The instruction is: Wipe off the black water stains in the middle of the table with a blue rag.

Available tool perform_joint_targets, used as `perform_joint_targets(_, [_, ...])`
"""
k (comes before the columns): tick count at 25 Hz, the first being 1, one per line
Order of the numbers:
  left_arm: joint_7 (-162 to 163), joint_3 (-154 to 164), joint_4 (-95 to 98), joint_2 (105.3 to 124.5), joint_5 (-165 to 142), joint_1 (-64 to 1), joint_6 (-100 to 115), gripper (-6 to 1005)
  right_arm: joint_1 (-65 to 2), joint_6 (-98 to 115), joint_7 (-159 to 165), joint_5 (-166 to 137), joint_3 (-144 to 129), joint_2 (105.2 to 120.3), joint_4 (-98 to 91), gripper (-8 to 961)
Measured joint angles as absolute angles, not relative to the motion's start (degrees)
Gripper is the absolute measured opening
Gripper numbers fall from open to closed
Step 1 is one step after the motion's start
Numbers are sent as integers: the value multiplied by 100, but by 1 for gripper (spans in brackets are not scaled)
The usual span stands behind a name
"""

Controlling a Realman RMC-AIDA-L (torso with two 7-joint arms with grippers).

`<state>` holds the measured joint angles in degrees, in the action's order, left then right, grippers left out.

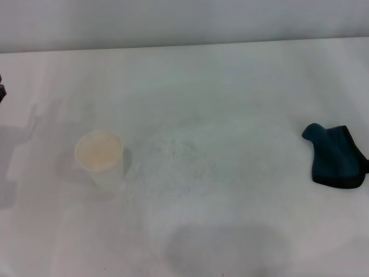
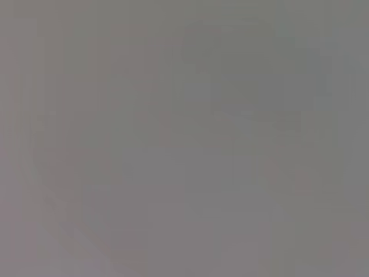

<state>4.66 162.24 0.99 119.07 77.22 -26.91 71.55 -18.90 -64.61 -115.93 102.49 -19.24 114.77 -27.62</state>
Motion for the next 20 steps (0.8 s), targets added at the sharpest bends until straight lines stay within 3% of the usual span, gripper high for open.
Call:
perform_joint_targets(9, [465, 16216, 297, 11918, 8114, -2704, 7116, 878, -1776, -6887, -15035, 11020, -1118, 11479, -961, 404])
perform_joint_targets(20, [453, 16216, 435, 11937, 8200, -2633, 7117, 878, -1589, -6565, -15403, 11027, -961, 11478, -778, 404])
